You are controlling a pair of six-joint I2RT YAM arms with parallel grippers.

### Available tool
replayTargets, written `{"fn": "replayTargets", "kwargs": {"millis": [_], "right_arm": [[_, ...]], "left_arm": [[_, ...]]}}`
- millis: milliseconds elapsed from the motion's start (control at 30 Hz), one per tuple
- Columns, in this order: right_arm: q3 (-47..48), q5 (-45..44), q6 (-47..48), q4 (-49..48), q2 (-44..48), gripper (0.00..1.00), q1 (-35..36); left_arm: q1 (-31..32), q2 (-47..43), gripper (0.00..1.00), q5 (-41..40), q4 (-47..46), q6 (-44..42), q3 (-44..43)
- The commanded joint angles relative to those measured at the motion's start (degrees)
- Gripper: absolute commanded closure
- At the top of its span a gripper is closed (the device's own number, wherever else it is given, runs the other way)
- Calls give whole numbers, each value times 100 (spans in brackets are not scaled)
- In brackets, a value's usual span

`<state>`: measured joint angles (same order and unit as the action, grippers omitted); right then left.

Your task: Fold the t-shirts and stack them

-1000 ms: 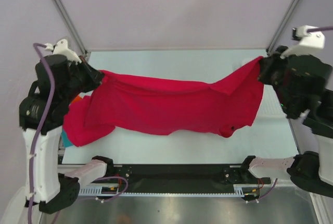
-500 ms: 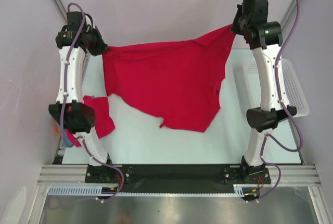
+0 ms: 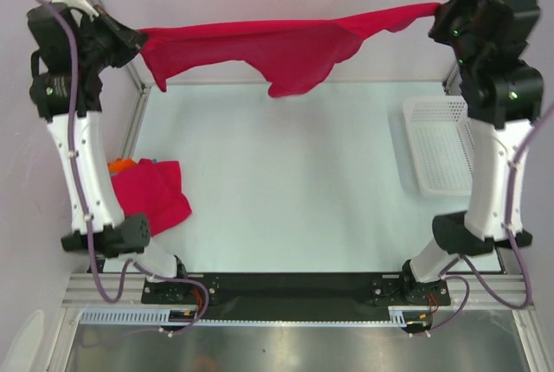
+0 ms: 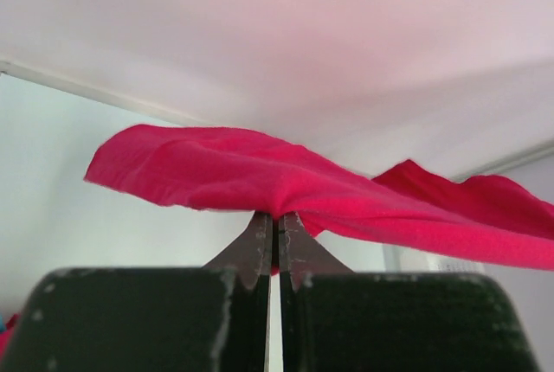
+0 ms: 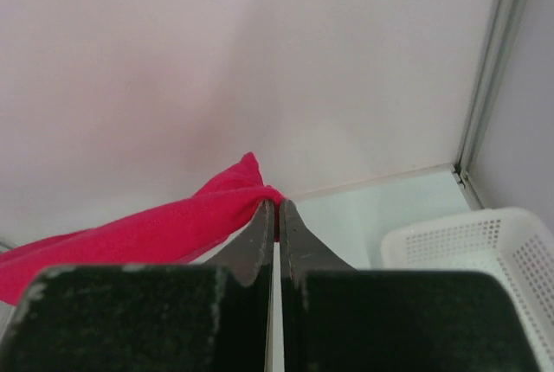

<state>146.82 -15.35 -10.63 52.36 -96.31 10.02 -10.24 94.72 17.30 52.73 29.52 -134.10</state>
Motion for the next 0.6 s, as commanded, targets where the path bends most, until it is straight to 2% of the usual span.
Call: {"fn": "replayTargets", "kwargs": {"millis": [0,33,67,133,167,300,400,567], "right_arm": [[-899,-249,27,168,464,100,-79],[-1206,-153,-122,239,525,100,-71],[-2088,31,-184,188,621,100,-44],[-3102,164,-298,-197,1043,100,43],[-4012,277,-369,-374,1218,100,131],[-5668,481,-633,-578,1896,100,184],[-6558,481,-773,-499,2432,100,246],[-6913,209,-818,-51,3056,100,272]], "left_arm": [[-84,-682,100,536,-517,81,1533],[-75,-900,100,625,-614,63,2276],[-49,-1050,100,643,-867,28,2666],[-48,-1402,100,669,-1062,-7,3648],[-48,-1499,100,756,-1194,-51,3942],[-22,-1895,100,1020,-1353,-218,5181],[-31,-2167,100,1126,-1423,-306,5982],[-22,-2422,99,1249,-1458,-368,6677]]}}
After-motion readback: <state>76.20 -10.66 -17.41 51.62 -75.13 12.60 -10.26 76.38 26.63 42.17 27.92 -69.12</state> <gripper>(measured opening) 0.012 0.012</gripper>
